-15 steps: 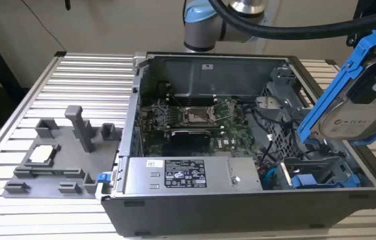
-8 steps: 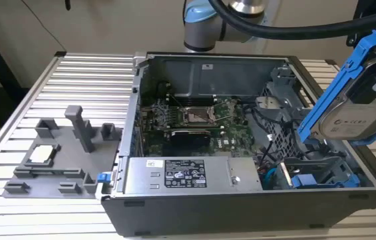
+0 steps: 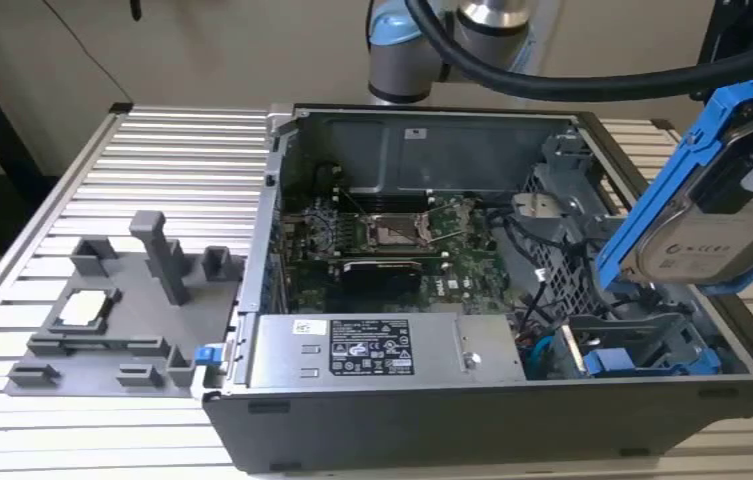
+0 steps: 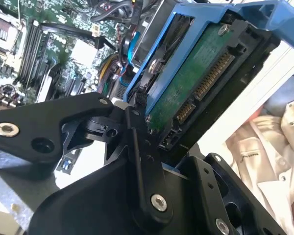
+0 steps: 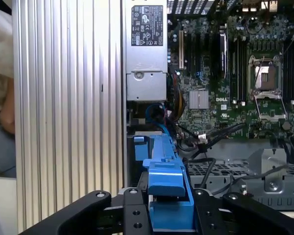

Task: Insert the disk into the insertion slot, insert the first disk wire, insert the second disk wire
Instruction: 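Insert the disk into the insertion slot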

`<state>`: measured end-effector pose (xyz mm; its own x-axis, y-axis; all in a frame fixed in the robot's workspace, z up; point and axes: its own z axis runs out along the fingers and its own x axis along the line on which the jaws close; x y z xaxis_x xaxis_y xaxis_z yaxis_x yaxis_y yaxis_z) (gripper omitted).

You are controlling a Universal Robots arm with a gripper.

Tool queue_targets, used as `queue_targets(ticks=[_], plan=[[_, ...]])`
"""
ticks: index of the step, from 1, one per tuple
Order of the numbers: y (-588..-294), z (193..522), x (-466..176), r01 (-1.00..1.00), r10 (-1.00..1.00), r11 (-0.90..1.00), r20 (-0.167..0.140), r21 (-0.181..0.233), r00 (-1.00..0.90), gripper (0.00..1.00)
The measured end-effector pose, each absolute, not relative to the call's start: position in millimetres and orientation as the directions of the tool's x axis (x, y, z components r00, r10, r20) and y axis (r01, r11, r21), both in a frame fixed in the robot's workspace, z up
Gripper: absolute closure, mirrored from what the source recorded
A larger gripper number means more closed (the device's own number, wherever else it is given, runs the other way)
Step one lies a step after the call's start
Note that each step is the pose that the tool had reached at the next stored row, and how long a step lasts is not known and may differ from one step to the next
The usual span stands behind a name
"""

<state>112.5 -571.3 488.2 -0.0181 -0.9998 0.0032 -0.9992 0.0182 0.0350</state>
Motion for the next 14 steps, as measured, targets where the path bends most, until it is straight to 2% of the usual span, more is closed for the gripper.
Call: queue_targets(ticks=[14], plan=[[-571.2,467.6,112.5,-0.999,-1.000,0.018,0.003,0.031,-0.018,0.67]])
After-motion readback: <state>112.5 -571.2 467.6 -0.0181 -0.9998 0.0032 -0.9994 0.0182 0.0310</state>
